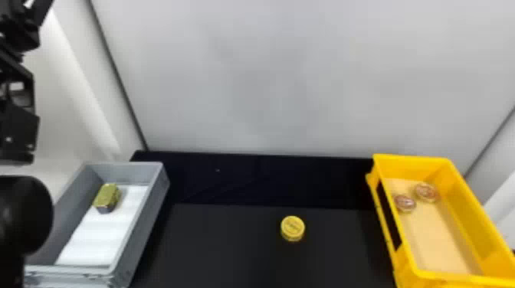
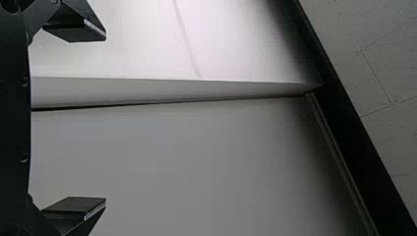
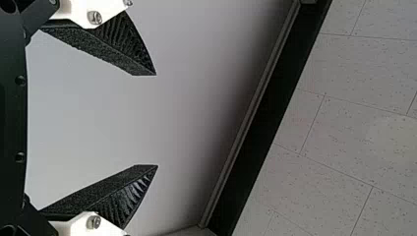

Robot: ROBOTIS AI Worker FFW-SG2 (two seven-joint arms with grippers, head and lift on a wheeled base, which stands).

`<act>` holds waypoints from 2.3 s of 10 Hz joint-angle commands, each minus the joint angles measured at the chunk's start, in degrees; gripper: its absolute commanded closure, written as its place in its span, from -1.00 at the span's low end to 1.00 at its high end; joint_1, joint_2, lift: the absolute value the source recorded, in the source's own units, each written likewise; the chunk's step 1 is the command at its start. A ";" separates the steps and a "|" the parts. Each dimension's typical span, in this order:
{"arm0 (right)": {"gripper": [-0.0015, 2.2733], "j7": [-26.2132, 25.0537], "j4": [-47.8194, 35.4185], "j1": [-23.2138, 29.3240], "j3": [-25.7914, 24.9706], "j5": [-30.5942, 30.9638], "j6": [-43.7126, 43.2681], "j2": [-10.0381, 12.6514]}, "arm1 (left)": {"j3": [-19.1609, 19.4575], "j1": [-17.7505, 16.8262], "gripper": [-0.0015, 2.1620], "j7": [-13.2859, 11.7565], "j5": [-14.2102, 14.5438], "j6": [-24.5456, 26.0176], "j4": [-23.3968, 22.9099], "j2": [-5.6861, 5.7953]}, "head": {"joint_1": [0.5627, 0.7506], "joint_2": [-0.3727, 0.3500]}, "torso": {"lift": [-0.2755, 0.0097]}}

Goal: Pick up the round yellow can and place it in the yellow rectangular box

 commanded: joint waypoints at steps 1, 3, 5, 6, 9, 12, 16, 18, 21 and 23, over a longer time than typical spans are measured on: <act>-0.89 -0.02 -0.23 0.00 -0.08 0.00 0.10 -0.15 | 0.06 -0.09 -0.91 0.00 -0.03 0.00 -0.04 0.02 | 0.07 0.18 | 0.92; -0.89 -0.02 -0.23 0.71 -0.08 0.00 0.10 -0.15 | 0.06 0.00 -0.91 0.00 -0.03 0.00 -0.04 0.02 | 0.07 0.18 | 0.92; -0.89 -0.46 -0.93 2.11 -0.69 0.00 0.63 0.02 | 0.06 -0.09 -0.91 0.00 -0.03 -0.09 0.05 0.11 | 0.07 0.18 | 0.92; -0.89 -0.98 -1.81 3.69 -1.22 -0.09 2.21 0.20 | 0.32 -0.09 -0.91 0.09 -0.03 -0.09 0.05 0.11 | 0.07 0.18 | 0.92; -0.89 -3.09 -3.57 8.62 -2.98 -7.91 19.71 5.39 | 0.23 0.09 -0.91 0.00 0.68 0.79 0.49 -0.77 | 0.07 0.18 | 0.92; -0.90 8.69 -4.80 10.20 -6.76 -6.77 46.17 13.38 | 0.06 -0.09 -0.91 -0.08 0.85 0.97 0.14 -0.33 | 0.07 0.18 | 0.92; -0.90 34.53 8.12 10.11 -8.69 -12.48 65.78 11.80 | -0.21 0.09 -0.91 -0.08 0.77 0.88 0.23 -0.77 | 0.07 0.18 | 0.92; -0.94 34.53 11.11 13.71 -6.76 -11.07 65.08 11.89 | -0.65 -0.26 -0.91 -0.08 0.77 0.97 0.31 -0.51 | 0.07 0.18 | 0.92; -0.92 41.66 19.55 16.09 -5.97 -10.72 65.87 11.63 | -1.35 -0.96 -0.91 -0.08 0.77 0.97 0.58 -0.51 | 0.07 0.18 | 0.92; -0.89 46.49 27.37 16.44 -1.75 -10.11 64.73 11.19 | -1.97 -1.49 -0.91 -0.08 0.77 0.79 0.84 -0.51 | 0.07 0.18 | 0.92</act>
